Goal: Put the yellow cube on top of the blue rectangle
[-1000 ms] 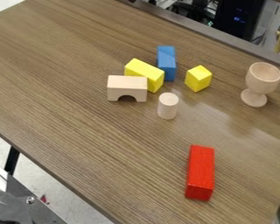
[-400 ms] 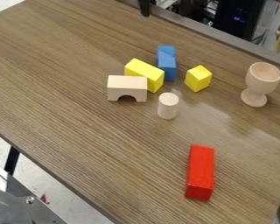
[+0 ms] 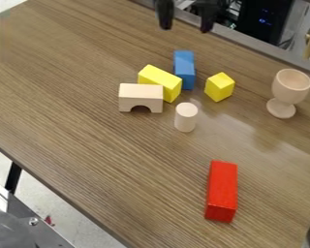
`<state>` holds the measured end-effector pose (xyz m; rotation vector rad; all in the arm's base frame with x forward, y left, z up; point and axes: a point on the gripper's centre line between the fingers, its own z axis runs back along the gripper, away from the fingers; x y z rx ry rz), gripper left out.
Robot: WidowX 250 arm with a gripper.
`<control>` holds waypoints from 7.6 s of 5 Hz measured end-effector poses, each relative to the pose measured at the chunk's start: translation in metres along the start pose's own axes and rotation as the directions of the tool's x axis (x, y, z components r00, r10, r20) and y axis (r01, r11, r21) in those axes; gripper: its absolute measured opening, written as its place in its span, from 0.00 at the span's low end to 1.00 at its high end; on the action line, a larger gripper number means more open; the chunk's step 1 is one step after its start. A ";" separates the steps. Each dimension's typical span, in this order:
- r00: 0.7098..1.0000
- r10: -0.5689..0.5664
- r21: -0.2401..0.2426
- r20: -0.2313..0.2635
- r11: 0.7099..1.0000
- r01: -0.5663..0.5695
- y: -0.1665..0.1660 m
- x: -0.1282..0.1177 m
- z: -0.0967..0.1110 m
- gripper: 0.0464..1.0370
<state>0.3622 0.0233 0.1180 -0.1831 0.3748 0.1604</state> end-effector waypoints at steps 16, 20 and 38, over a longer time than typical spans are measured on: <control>0.977 -0.156 0.148 0.142 0.980 0.135 -0.038 0.055 -0.074 0.53; 0.978 0.083 -0.115 0.191 0.991 -0.062 -0.009 0.038 -0.024 0.53; 0.936 0.308 -0.113 0.173 0.950 -0.291 0.027 0.054 -0.030 0.96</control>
